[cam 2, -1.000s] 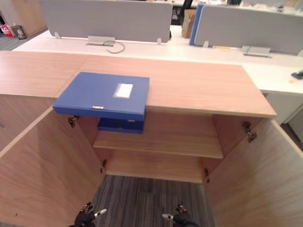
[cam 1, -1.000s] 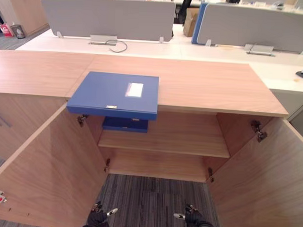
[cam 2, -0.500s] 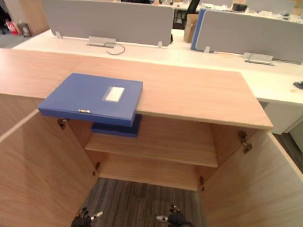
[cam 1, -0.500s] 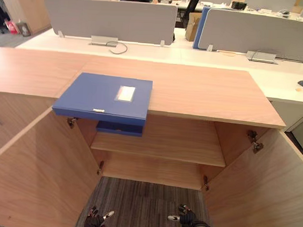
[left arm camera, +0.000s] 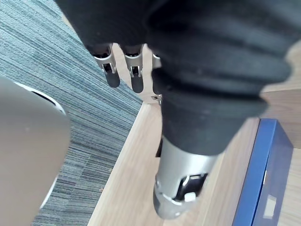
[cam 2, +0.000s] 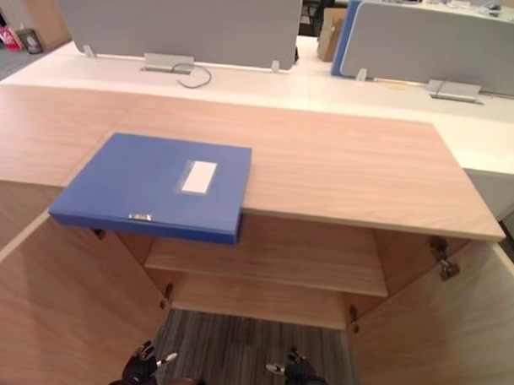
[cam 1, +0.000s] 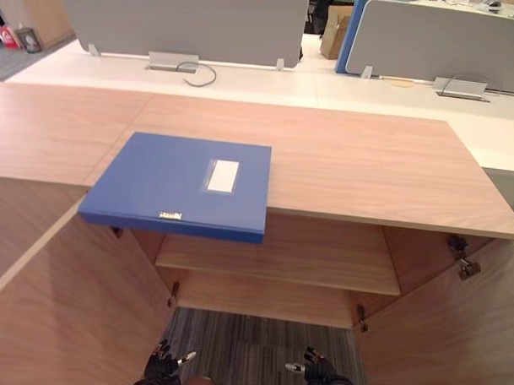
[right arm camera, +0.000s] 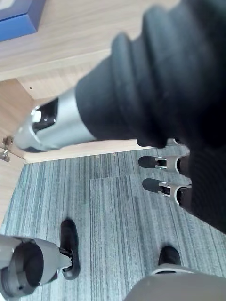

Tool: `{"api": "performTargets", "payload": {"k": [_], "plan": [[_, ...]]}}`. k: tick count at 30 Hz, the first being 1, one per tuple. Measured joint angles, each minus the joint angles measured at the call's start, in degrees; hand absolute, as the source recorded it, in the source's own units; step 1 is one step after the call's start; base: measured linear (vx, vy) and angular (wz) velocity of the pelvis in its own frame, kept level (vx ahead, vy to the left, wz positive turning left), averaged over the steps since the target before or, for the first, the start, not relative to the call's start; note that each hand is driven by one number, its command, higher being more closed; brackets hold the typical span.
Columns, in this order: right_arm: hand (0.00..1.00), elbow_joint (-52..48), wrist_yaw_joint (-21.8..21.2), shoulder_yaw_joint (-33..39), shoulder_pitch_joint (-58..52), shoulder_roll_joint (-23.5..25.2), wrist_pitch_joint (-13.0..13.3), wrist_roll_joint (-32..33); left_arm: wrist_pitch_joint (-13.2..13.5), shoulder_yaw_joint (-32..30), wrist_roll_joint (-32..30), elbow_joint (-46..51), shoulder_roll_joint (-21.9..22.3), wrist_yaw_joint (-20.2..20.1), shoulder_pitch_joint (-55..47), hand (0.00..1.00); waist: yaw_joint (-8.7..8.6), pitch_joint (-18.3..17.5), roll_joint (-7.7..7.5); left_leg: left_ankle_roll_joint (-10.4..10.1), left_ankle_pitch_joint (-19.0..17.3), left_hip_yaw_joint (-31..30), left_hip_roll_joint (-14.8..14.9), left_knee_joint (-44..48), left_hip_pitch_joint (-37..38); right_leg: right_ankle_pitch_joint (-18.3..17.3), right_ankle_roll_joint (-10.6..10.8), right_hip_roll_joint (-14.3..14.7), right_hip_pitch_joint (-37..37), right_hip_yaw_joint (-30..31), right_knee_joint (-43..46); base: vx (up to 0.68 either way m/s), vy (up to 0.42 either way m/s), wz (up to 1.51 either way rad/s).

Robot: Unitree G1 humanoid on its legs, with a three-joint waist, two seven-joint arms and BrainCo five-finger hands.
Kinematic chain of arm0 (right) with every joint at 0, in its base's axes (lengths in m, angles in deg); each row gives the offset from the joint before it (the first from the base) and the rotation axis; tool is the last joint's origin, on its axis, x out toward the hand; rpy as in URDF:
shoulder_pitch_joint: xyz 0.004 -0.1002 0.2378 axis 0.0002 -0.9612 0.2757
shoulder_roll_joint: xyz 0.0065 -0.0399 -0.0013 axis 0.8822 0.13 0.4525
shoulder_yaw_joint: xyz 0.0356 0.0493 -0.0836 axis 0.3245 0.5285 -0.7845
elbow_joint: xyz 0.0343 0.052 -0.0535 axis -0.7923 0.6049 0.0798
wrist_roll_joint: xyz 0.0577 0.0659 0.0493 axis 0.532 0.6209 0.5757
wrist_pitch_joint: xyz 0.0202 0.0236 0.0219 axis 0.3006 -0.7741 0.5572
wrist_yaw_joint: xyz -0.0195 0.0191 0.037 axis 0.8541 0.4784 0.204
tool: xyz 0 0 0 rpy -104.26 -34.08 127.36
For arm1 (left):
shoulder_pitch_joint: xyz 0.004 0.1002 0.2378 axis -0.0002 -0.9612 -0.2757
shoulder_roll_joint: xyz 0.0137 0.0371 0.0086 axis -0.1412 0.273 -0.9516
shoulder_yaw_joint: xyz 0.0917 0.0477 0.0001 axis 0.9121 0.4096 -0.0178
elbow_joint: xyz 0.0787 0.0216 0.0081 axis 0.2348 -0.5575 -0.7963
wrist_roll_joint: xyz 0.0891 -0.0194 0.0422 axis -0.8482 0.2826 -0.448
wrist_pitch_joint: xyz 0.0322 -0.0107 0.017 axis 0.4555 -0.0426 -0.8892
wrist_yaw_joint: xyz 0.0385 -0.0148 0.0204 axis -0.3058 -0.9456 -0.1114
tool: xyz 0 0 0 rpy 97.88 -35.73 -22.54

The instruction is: Walk over to the cabinet, pick up the folder, carry it to the office cabinet, place the folder inside the office cabinet, then close the office cabinet door

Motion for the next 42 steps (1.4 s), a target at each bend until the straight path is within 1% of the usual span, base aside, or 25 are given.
{"api": "performTargets", "payload": {"k": [1,2,3,4,6,7,8,9,10,12,16,20,21,22,24,26,27,28,29,30,32,36,38,41,42], "plan": [[0.0,0.0,-0.1,0.6,-0.5,0.2,0.1,0.0,-0.2,0.0,0.6,-0.6,-0.2,-0.2,0.0,0.0,-0.15,-0.5,-0.09,0.2,1.3,-0.1,-0.6,-3.0,1.3,0.9,0.2,-0.1,0.3,-0.1,-0.7,0.12,0.022,0.12],[0.0,0.0,-0.1,0.9,-0.7,0.2,0.1,0.0,-0.2,0.0,3.0,-1.0,-0.3,-0.5,-0.1,0.0,-0.15,-0.6,-0.2,0.4,2.6,-0.2,-1.0,-5.6,2.5,1.4,0.4,-0.2,0.6,-0.2,-1.2,0.08,-0.002,0.13],[0.0,0.0,-0.1,1.0,-0.8,0.2,0.1,0.0,-0.2,0.0,4.4,-1.1,-0.4,-0.6,-0.1,0.0,-0.15,-0.7,-0.25,0.3,3.1,-0.2,-1.2,-6.7,3.0,1.6,0.6,-0.3,0.8,-0.2,-1.5,0.06,-0.022,0.1],[0.0,0.1,-0.1,1.2,-0.9,0.2,0.1,0.0,-0.3,0.0,9.1,-1.3,-0.4,-1.2,-0.6,0.0,-0.18,-0.7,-0.25,0.2,4.3,-0.4,-1.3,-9.0,4.1,1.8,0.7,-0.2,0.9,-0.3,-1.6,0.04,-0.025,0.08],[0.0,0.2,-0.1,1.4,-0.9,0.1,0.2,0.0,-0.3,0.4,13.9,-1.2,-0.5,-1.9,-1.3,0.0,-0.29,-0.8,-0.25,0.3,5.4,-0.8,-1.4,-10.8,4.9,1.8,0.7,-0.1,1.1,-0.4,-1.6,0.02,-0.031,0.09],[0.0,0.6,-0.1,1.5,-0.9,0.1,0.2,0.0,-0.3,1.5,17.8,-1.2,-0.8,-2.6,-1.7,0.0,-0.34,-0.9,-0.26,0.1,6.1,-1.1,-1.4,-11.9,5.5,1.8,0.7,0.1,1.4,-0.6,-1.8,0.01,-0.035,0.11],[0.0,0.7,-0.1,1.5,-0.9,0.1,0.2,0.0,-0.3,2.6,19.8,-1.1,-1.1,-3.1,-1.9,0.0,-0.36,-0.9,-0.27,0.1,6.4,-1.4,-1.4,-12.4,5.6,1.8,0.7,0.2,1.6,-0.8,-1.9,0.0,-0.065,0.17],[0.0,0.8,-0.1,1.5,-0.9,-0.3,0.2,0.0,-0.5,6.1,23.9,1.1,-1.8,-4.1,-2.9,0.0,-0.51,-0.9,-0.26,0.1,7.4,-2.1,-1.4,-13.9,6.3,1.9,0.7,0.5,2.0,-1.5,-2.3,-0.01,-0.057,0.15],[0.0,0.9,-0.1,1.5,-0.9,-0.4,0.2,0.0,-0.5,7.7,25.1,2.8,-2.0,-4.4,-3.6,0.0,-0.52,-0.9,-0.27,-0.1,7.9,-2.2,-1.4,-14.3,6.3,2.0,0.7,0.6,2.0,-1.6,-2.4,-0.03,-0.063,0.18],[0.0,1.2,-0.1,1.4,-0.9,-1.0,0.1,0.0,-0.5,14.8,28.9,14.6,-2.6,-4.6,-7.5,0.0,-0.46,-0.8,-0.24,-0.1,9.6,-2.7,-1.5,-16.4,6.4,2.0,0.7,0.7,1.4,-1.5,-2.4,-0.08,-0.035,0.11],[0.0,1.2,0.1,0.9,-1.2,-1.9,0.1,-0.1,-0.5,21.4,30.1,30.9,-2.4,-6.3,-12.5,0.0,-0.28,-0.7,0.02,0.0,12.6,-2.6,-1.8,-20.8,8.0,2.0,0.7,0.5,0.8,-1.4,-2.5,-0.1,0.001,-0.05],[0.0,0.0,0.3,0.1,-1.3,-1.9,-0.1,-0.2,-1.0,20.0,28.7,34.7,-1.4,-6.5,-13.4,0.0,-0.2,-0.3,0.35,0.1,12.8,-2.1,-2.2,-21.1,8.1,2.0,0.7,0.2,0.8,-1.5,-2.9,-0.16,-0.002,-0.13],[0.0,-0.1,0.4,-0.7,-1.3,-1.9,-0.4,-0.2,-1.6,19.3,28.4,36.1,-0.8,-6.3,-14.4,0.0,-0.02,-0.3,0.34,0.1,12.9,-2.1,-2.4,-21.1,8.1,1.8,0.9,0.1,0.9,-1.5,-3.5,-0.16,-0.017,-0.14],[0.0,-0.3,0.4,-1.5,-1.3,-1.8,-0.7,-0.2,-2.2,18.7,28.2,37.9,-0.4,-6.1,-15.6,0.0,0.19,-0.2,0.27,0.3,13.0,-2.2,-2.7,-21.1,8.0,1.2,1.8,-0.2,0.9,-1.6,-4.0,-0.15,-0.025,-0.09],[0.0,-0.7,0.4,-1.4,-1.4,-1.9,-0.7,-0.2,-2.9,17.8,27.9,40.7,0.6,-5.4,-17.3,0.0,0.2,0.0,0.6,0.3,13.2,-3.4,-2.9,-21.1,8.0,0.7,2.3,-0.3,1.0,-2.0,-3.9,-0.1,-0.021,0.09],[0.0,-0.7,0.4,-1.4,-1.7,-1.9,-1.1,-0.2,-3.4,16.1,22.1,46.5,2.9,-3.5,-18.9,0.0,0.85,0.1,0.51,0.6,13.8,-5.0,-2.9,-21.1,7.9,0.1,3.0,0.2,1.9,-3.6,-3.9,-0.06,-0.021,0.32],[0.0,-0.8,0.4,-1.4,-1.9,-1.8,-1.1,-0.2,-3.4,15.6,20.2,47.5,3.5,-3.0,-18.9,0.0,1.02,0.1,0.5,0.6,14.0,-5.4,-2.9,-21.1,7.9,0.0,3.0,0.2,2.1,-4.1,-3.9,-0.02,-0.03,0.39],[0.0,-1.0,0.5,-1.4,-2.1,-1.7,-1.1,-0.2,-3.5,14.5,16.3,49.6,4.5,-1.8,-18.9,0.0,1.13,0.1,0.45,0.1,14.5,-6.3,-2.9,-21.1,7.9,-0.1,3.1,0.3,2.7,-5.1,-3.9,-0.01,-0.027,0.32],[0.0,-1.1,0.5,-1.4,-2.4,-1.5,-1.1,-0.2,-3.6,13.5,14.1,51.2,5.3,-1.0,-18.9,0.0,1.39,0.0,-0.03,0.0,14.6,-6.6,-2.8,-21.1,7.8,-0.1,3.0,0.4,2.8,-5.4,-4.0,-0.01,-0.025,0.26],[0.0,-1.1,0.4,-1.4,-2.7,-1.1,-1.1,-0.2,-3.8,13.0,10.0,54.0,5.5,1.2,-18.9,0.0,1.97,-0.4,-0.15,-0.1,14.7,-6.7,-2.8,-21.1,7.5,0.3,2.9,0.5,2.7,-5.6,-4.0,0.01,-0.006,0.13],[0.0,-1.0,0.3,-1.4,-2.7,-0.7,-1.2,-0.2,-3.8,12.1,5.8,58.6,5.4,3.6,-18.5,0.0,2.36,-0.7,-0.47,0.0,14.9,-7.4,-2.8,-21.0,6.9,0.5,3.0,0.6,2.6,-6.2,-4.2,0.04,-0.004,0.14],[0.0,-0.2,0.0,-1.4,-2.7,-0.1,-2.3,-0.2,-4.0,10.4,2.4,67.4,5.2,7.0,-17.8,0.0,3.1,-1.4,-1.34,0.1,15.0,-8.1,-2.9,-20.8,6.8,0.7,3.0,0.6,3.2,-6.3,-4.4,0.06,0.005,0.11],[0.0,0.1,-0.2,-1.4,-2.7,0.5,-2.4,-0.2,-4.2,9.9,0.9,71.5,5.0,8.1,-17.2,0.0,3.48,-1.7,-2.16,0.0,14.8,-8.4,-3.0,-20.5,6.5,0.7,2.9,0.6,3.2,-6.3,-4.3,0.03,0.017,0.1],[0.0,0.1,-0.6,-1.5,-2.6,1.6,-2.4,-0.2,-4.3,7.4,-8.5,79.6,5.0,12.5,-15.9,0.0,3.75,-1.7,-2.89,0.1,14.5,-8.6,-2.9,-20.7,7.0,0.7,2.9,0.3,3.4,-6.4,-3.7,0.0,0.034,0.02],[0.0,0.1,-0.6,-2.2,-2.6,1.9,-2.4,-0.2,-4.3,6.2,-15.1,82.6,4.9,15.8,-15.2,0.0,3.74,-1.8,-2.78,0.0,14.2,-8.6,-2.9,-20.7,7.2,0.7,2.9,0.2,3.6,-6.4,-3.5,-0.03,0.031,-0.03]]}}
